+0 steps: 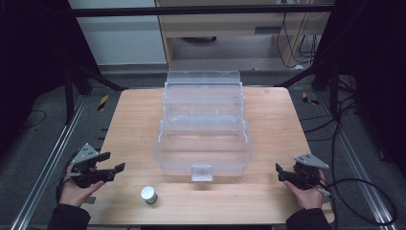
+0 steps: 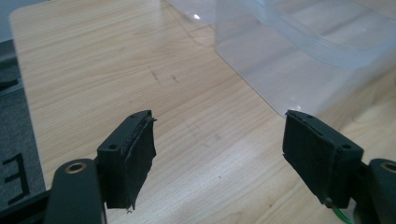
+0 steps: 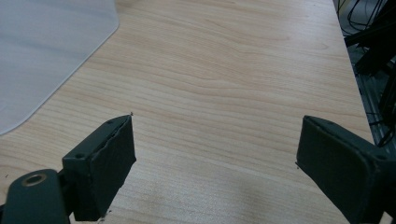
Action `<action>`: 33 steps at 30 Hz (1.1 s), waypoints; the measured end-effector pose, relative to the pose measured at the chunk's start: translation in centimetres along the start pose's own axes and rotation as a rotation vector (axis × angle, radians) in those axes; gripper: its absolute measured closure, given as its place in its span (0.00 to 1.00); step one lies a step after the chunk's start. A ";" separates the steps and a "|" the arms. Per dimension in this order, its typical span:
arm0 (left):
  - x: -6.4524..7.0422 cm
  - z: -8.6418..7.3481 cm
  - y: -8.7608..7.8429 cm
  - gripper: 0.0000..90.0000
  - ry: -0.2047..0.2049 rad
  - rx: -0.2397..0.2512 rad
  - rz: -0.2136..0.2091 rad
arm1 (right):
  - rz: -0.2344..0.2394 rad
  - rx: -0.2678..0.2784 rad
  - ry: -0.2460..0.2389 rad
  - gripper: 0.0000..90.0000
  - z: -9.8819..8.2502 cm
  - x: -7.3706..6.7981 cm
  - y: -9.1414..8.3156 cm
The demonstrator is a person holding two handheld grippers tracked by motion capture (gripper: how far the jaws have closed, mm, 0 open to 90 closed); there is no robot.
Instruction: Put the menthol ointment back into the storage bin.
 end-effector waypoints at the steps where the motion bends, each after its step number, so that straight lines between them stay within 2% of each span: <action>1: 0.2 0.1 0.0 0.27 0.019 -0.011 -0.009 | 0.001 -0.001 0.000 0.13 0.0 0.0 0.0; 7: 1.7 1.0 -0.1 0.26 0.121 -0.088 -0.068 | 0.001 -0.006 -0.009 0.13 -0.1 -0.1 0.1; 8: 1.7 1.0 -0.1 0.26 0.121 -0.088 -0.068 | 0.000 -0.005 -0.014 0.13 -0.1 -0.1 0.1; 10: 2.2 1.4 -0.3 0.26 0.167 -0.129 -0.093 | 0.001 -0.005 -0.016 0.13 -0.1 -0.1 0.1; 14: 2.7 1.9 -0.7 0.26 0.198 -0.157 -0.115 | 0.001 -0.006 -0.017 0.13 -0.1 -0.1 0.1; 15: 3.0 2.2 -0.9 0.26 0.223 -0.177 -0.125 | 0.003 -0.009 -0.015 0.13 -0.2 -0.1 0.1; 17: 3.3 2.5 -1.1 0.26 0.247 -0.191 -0.138 | 0.003 -0.007 -0.015 0.13 -0.1 -0.2 0.1; 18: 3.3 2.5 -1.1 0.27 0.247 -0.191 -0.138 | 0.003 -0.006 -0.016 0.13 -0.1 -0.2 0.1; 19: 3.7 2.6 -1.2 0.27 0.276 -0.216 -0.155 | 0.001 -0.001 -0.020 0.13 -0.1 -0.1 0.1; 21: 4.2 2.6 -1.2 0.27 0.309 -0.243 -0.168 | 0.002 -0.002 -0.018 0.13 -0.1 -0.1 0.1; 22: 4.2 2.6 -1.2 0.27 0.309 -0.243 -0.168 | 0.003 -0.001 -0.020 0.13 -0.1 -0.1 0.1; 25: 5.0 2.7 -1.2 0.27 0.363 -0.291 -0.200 | 0.004 -0.006 -0.023 0.13 -0.2 -0.2 0.1; 28: 5.6 2.5 -1.1 0.27 0.400 -0.331 -0.228 | 0.005 -0.009 -0.024 0.13 -0.2 -0.2 0.1; 30: 5.9 2.5 -1.1 0.27 0.410 -0.339 -0.235 | 0.004 -0.011 -0.025 0.12 -0.2 -0.2 0.1; 33: 6.6 2.3 -0.7 0.28 0.465 -0.394 -0.267 | 0.005 -0.016 -0.023 0.12 -0.3 -0.2 0.1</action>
Point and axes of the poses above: each handheld gripper's, and its own axes: y roughly forward along the jaws, z roughly out of its top, x roughly to its right, the point moved 9 cm from there along y, roughly forward along the jaws, and after that the axes turned 9 degrees about -z, right-handed, at the moved point
